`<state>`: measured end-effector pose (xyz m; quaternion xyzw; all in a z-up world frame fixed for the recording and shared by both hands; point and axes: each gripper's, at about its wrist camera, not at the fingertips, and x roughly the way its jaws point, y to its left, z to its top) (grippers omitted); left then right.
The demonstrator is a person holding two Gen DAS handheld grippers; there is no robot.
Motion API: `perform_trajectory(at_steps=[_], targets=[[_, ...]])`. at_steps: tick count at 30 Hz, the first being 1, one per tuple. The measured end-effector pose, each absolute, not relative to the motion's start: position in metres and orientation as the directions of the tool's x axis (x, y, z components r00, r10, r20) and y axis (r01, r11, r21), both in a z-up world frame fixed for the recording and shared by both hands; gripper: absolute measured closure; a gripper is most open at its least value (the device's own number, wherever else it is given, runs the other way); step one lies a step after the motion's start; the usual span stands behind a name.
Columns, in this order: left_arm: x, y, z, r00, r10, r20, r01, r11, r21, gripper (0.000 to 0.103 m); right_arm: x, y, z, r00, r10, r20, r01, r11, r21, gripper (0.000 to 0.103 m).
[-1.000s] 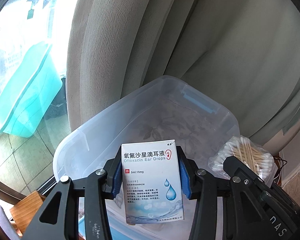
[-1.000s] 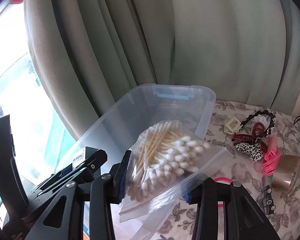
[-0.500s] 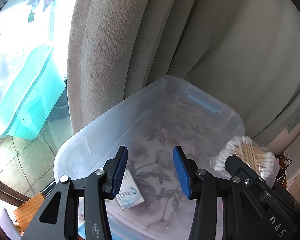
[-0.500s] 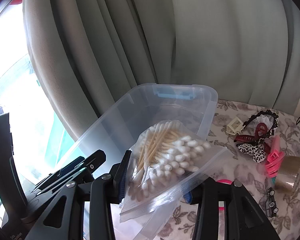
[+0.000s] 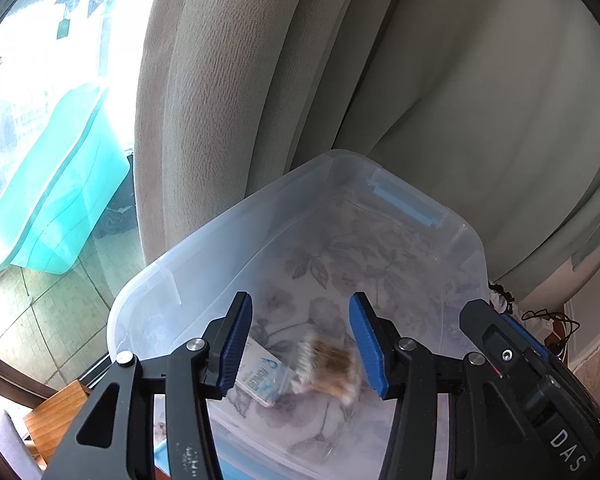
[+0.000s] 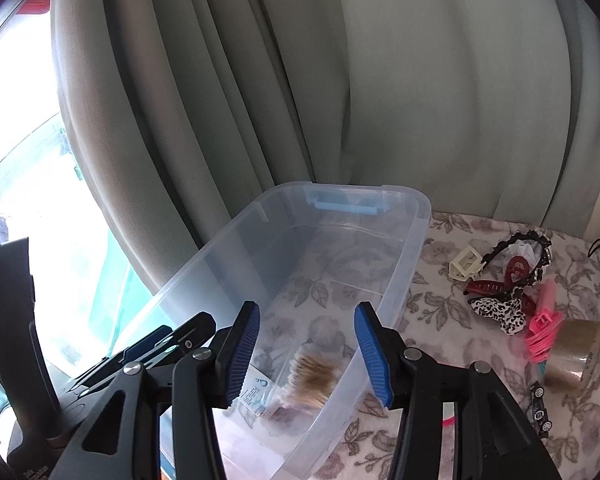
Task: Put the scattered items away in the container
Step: 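Open the left tool to drop the ear drops box while the right tool releases the swab bag, then move both tools back toward the remaining items on the tablecloth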
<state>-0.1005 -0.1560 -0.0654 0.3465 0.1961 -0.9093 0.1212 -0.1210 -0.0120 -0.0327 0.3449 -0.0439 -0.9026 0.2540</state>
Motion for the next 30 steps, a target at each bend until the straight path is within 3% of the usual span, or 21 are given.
perform_trajectory(at_steps=[16, 30], targets=[[-0.093, -0.144, -0.049, -0.742, -0.07, -0.667, 0.329, -0.905, -0.271, 0.05, -0.109, 0.004, -0.017, -0.652, -0.485, -0.582, 0.413, -0.872, 0.264, 0.049], [-0.064, -0.083, 0.005, -0.785, -0.082, -0.614, 0.236, -0.956, -0.174, 0.049, -0.077, 0.063, 0.029, -0.739, -0.483, -0.469, 0.375, -0.874, 0.308, 0.049]])
